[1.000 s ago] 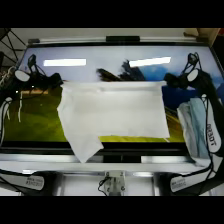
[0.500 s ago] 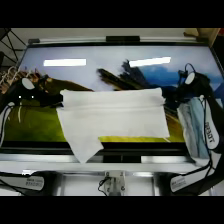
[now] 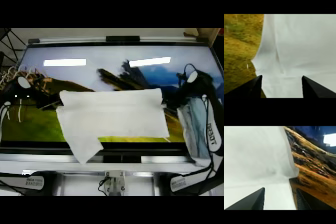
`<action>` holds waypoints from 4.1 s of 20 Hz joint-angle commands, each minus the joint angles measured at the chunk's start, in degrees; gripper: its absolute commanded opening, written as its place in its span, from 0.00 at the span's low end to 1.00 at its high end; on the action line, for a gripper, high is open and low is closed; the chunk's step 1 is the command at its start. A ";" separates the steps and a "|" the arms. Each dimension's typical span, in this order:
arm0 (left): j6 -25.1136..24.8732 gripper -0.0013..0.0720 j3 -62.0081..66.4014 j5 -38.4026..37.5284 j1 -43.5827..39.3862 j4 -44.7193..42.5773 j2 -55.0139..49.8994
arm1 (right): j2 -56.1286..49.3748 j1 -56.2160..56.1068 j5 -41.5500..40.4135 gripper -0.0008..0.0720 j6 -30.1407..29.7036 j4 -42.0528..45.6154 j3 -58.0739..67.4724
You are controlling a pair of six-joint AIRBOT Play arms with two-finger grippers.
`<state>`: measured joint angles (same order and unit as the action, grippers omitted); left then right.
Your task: Fold the shirts.
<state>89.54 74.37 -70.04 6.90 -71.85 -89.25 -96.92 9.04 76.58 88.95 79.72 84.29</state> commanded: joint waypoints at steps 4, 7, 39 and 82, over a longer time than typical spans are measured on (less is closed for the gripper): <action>-3.58 0.51 -15.19 -10.36 6.03 0.87 15.63 | 9.53 11.28 15.47 0.72 -4.11 2.45 -7.93; -5.53 0.67 -37.40 -3.54 5.95 6.67 26.69 | 15.41 14.14 11.80 0.72 -5.27 0.85 -17.05; -5.20 0.07 -50.36 15.23 -9.09 16.20 32.50 | 17.11 6.82 -8.09 0.10 -4.96 -11.98 -37.00; -7.41 0.62 16.28 -6.78 -10.29 12.37 -3.06 | -4.11 -2.47 -12.50 0.10 -8.13 -24.28 -3.74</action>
<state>82.13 90.63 -77.06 -0.30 -59.46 -92.66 -102.39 7.14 59.64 81.21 56.95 78.48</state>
